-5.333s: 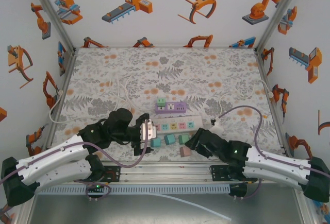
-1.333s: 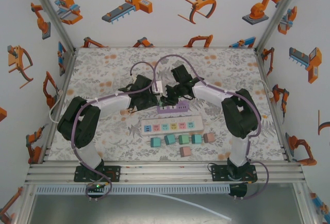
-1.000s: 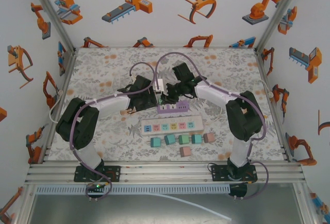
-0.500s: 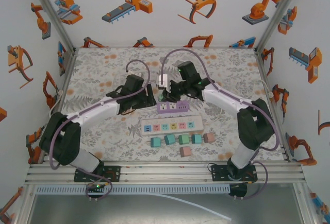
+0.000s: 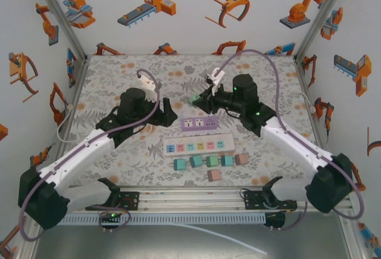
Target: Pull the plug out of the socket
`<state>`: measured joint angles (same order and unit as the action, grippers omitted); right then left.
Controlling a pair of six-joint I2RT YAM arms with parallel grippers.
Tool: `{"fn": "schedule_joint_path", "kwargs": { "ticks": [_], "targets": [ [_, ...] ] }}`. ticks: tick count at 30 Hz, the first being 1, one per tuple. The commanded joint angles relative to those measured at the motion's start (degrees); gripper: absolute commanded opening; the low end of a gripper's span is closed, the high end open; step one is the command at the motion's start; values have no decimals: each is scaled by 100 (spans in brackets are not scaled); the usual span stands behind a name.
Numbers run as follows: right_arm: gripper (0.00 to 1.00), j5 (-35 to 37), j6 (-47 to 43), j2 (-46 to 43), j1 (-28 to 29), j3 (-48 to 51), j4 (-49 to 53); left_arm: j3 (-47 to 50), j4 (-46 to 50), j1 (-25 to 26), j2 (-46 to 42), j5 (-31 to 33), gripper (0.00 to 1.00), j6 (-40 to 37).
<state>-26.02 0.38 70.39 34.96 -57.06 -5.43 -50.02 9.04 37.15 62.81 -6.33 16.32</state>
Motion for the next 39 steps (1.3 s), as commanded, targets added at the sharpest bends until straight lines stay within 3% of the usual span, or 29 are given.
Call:
{"fn": "schedule_joint_path", "kwargs": {
  "ticks": [1, 4, 7, 14, 19, 27, 39],
  "targets": [
    [18, 832, 2122, -715, 2, 383, -90, 125, 363, 9, -651, -531, 69, -1025],
    [11, 1405, 3539, -1223, 43, 802, 148, 243, 581, 15, -1205, -940, 72, -1704],
    [11, 1776, 4494, -1649, 239, 1135, 521, 307, 905, 40, -1660, -1430, 76, -2363],
    [10, 3133, 5921, -2431, 1379, 1756, 1193, 291, 1662, 188, -2310, -2319, 89, -3694],
    [11, 3894, 7074, -2676, 2259, 2318, 1153, 313, 2259, 530, -2546, -2504, 98, -4509],
    [12, 4877, 8249, -2138, 3619, 2926, 859, 331, 3038, 1022, -2564, -2408, 98, -5386],
    [15, 5404, 8820, -783, 4429, 2885, 994, 298, 3658, 1093, -2111, -2501, 97, -6257]
  ]
}}
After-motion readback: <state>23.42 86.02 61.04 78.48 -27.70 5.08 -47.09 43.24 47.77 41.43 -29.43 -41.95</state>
